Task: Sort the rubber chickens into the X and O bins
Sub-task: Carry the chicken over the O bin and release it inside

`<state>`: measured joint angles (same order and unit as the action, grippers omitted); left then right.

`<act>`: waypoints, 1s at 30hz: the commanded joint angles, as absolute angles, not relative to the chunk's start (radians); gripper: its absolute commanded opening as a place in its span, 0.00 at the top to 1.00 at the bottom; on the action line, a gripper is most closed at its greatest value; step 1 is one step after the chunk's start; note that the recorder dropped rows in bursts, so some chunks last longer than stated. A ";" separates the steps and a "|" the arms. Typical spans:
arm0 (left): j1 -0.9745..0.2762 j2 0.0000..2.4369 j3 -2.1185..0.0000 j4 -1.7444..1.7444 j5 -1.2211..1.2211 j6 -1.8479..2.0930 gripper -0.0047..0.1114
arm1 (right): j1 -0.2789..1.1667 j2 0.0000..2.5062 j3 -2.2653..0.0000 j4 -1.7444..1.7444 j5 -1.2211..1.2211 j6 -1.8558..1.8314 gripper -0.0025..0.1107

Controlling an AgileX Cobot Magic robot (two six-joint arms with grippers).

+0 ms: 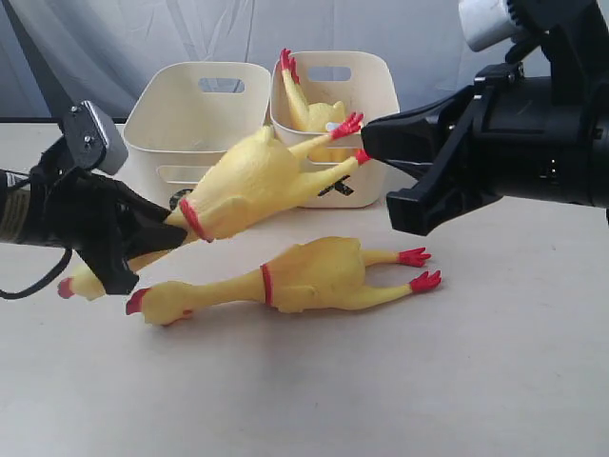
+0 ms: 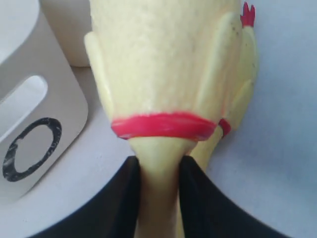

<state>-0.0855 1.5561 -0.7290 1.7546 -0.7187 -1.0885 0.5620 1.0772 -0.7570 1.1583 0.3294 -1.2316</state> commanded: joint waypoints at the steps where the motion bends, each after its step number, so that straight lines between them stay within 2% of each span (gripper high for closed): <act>1: -0.092 1.478 -0.731 1.744 -0.734 -1.365 0.96 | 0.559 1.072 -0.753 1.160 0.345 -1.230 0.98; 8: -0.092 1.421 -0.846 1.744 -0.667 -1.861 0.96 | 0.559 1.072 -0.753 1.168 0.356 -1.230 0.98; 12: -0.092 1.421 -0.931 1.744 -0.613 -1.988 0.96 | 0.559 1.072 -0.753 1.179 0.356 -1.230 0.98; 17: -0.092 1.478 -0.999 1.744 -0.557 -2.004 0.96 | 0.559 1.072 -0.753 1.200 0.370 -1.230 0.98; 23: -0.092 1.658 -1.096 1.744 -0.509 -2.008 0.96 | 0.559 1.072 -0.753 1.203 0.386 -1.230 0.98; 30: -0.092 1.741 -1.117 1.744 -0.489 -2.008 0.96 | 0.559 1.072 -0.753 1.219 0.395 -1.230 0.98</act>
